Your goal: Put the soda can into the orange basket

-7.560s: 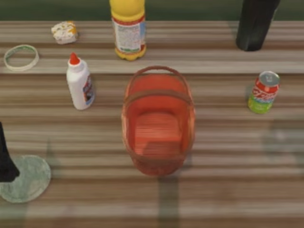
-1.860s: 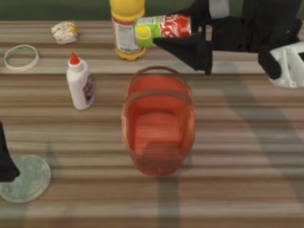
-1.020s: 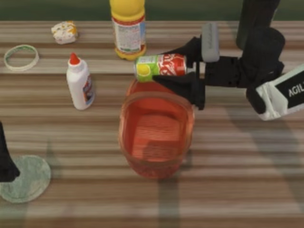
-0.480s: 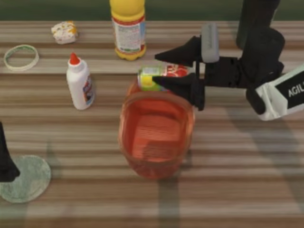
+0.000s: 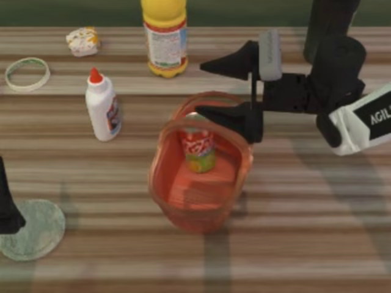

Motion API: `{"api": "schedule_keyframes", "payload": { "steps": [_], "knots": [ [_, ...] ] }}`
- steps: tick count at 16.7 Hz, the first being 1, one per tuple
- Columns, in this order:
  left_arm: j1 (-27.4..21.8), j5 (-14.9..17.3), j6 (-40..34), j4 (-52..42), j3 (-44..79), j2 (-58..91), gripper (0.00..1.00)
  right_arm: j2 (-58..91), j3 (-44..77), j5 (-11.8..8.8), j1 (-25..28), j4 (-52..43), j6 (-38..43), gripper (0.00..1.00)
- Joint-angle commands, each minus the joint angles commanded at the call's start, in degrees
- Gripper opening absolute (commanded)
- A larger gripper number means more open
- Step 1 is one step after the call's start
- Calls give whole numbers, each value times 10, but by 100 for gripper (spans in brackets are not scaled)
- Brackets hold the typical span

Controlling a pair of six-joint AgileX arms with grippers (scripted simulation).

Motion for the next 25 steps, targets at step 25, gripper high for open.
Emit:
{"api": "schedule_keyframes", "payload": {
  "steps": [25],
  "knots": [
    [-260,8,409,-573,792,779,100,-768,-478,391,-122,-407,-28,100]
  ]
}}
